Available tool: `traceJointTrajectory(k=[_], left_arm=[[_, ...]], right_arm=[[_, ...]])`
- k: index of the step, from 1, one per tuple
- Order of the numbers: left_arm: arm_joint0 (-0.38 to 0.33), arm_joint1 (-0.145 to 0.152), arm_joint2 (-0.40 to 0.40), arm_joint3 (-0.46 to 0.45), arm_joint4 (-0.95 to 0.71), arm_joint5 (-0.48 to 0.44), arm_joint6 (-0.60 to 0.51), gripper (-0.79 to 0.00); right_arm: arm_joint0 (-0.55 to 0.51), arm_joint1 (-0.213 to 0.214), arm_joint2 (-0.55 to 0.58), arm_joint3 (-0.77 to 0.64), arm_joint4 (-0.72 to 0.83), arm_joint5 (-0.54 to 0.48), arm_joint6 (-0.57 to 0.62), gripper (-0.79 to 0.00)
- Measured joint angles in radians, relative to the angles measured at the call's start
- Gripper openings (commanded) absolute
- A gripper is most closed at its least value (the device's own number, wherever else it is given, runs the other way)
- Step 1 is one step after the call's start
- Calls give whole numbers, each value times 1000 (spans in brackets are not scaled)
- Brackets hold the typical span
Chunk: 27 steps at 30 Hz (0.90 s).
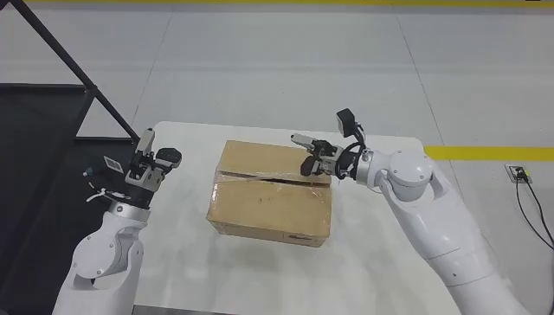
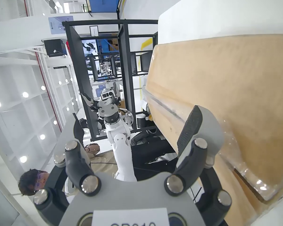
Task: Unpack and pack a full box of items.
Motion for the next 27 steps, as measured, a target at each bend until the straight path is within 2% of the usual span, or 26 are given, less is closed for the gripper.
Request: traceJointTrajectory(k=[8,16,21,27], left_arm=[[-24,-1,8,35,-11,-4,-13,0],[-33,-1,14,48,-8,-3,-21,0],[-34,-1,20,51,0,-1,-20,0],[-37,-2,31,58,6,4,-18,0]], right_arm=[[-15,3,-11,-23,-23,-22,38,0],[-19,6,-22,-22,-53,29,55,0],[-7,2,-32,-6,-52,46,52,0],[-7,-6,-33,2,-17,16,21,0]])
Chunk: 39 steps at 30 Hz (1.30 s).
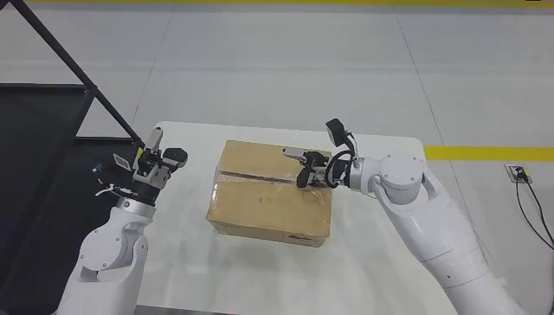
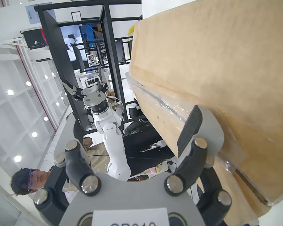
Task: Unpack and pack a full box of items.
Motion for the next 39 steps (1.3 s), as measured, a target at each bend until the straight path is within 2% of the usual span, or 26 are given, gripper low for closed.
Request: traceJointTrajectory(k=[9,15,21,31,39], left_arm=[[-1,-2,14,5,8,-2,3,0],[-2,-2,20,13,10,1,3,0],[1,-3,23,10,10,-1,3,0],[24,-1,1,5,-7,-10,2,0],[39,1,-21,1,-22,-18,-1,0]], right_arm=[[27,-13,-49,46,-33,18,1,0],[9,-13,-37,29,-20,-65,-11,0],[8,-21,-49,13,-21,-77,-41,0],[71,-56,-127,75,-26,-73,-59,0],[122,-99,-195,153,-3,-114,-92,0]])
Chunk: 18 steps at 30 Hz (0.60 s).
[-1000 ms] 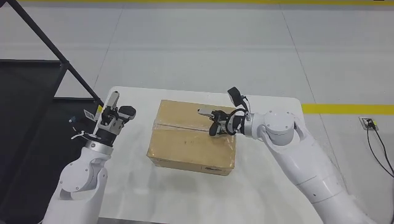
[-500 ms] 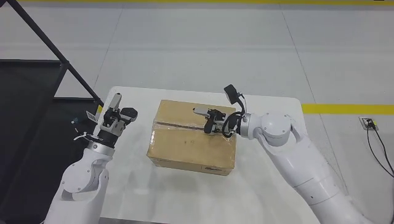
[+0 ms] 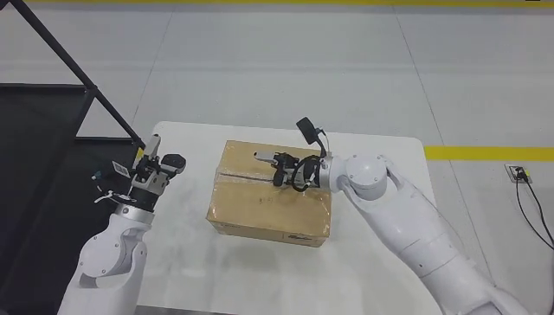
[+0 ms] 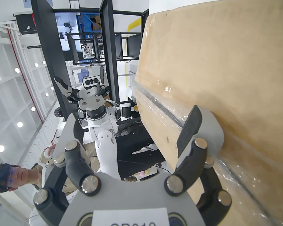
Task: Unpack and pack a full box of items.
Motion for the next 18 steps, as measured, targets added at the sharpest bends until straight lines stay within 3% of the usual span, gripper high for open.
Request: traceJointTrajectory(k=[18], left_arm=[[34,3,-33,-8,-37,-17,-23,0]], right_arm=[[130,-157,-171,205,106,-101,-97,0]])
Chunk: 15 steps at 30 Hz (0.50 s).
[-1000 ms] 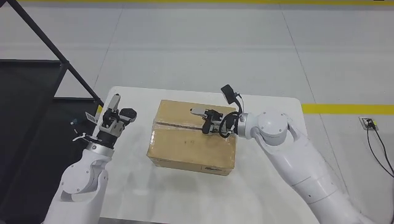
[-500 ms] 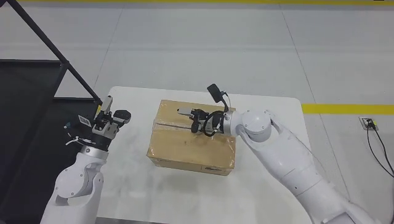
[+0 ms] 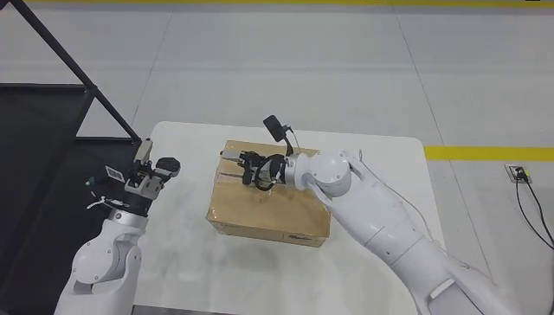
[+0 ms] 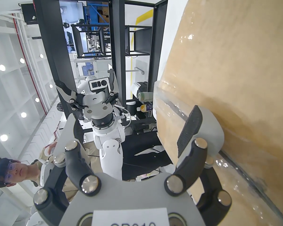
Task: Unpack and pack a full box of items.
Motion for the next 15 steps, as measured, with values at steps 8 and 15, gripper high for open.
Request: traceJointTrajectory(k=[8,15], left_arm=[[11,1,-11,7,-16,-3,-9,0],[10,1,-12,14,-22,-4,-15,0]], right_arm=[[45,-80,-42,124,68,-44,-28,-68],[75,-139,-74,214,74,-73,-21,-680]])
